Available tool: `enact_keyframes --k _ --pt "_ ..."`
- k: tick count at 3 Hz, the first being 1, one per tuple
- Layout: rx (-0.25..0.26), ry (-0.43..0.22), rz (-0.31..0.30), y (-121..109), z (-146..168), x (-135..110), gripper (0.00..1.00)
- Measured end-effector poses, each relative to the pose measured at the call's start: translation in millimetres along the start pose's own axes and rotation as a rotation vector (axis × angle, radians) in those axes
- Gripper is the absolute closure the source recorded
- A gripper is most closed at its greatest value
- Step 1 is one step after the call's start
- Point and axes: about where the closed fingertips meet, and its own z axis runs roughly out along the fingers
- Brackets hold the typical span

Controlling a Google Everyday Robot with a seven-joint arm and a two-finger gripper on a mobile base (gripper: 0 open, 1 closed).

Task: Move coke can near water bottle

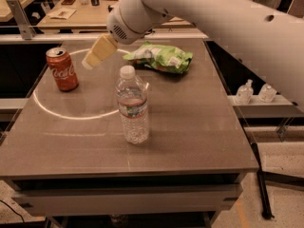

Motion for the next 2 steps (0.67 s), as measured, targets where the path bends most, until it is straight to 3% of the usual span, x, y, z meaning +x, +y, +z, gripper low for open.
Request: enact_keyframes --k 1,2 --pt "0.031 -0.042 -0.019 0.8 24.2 -19.1 0.00" --pt "0.025 -0.078 -0.053 2.6 42.6 -37.0 0.00"
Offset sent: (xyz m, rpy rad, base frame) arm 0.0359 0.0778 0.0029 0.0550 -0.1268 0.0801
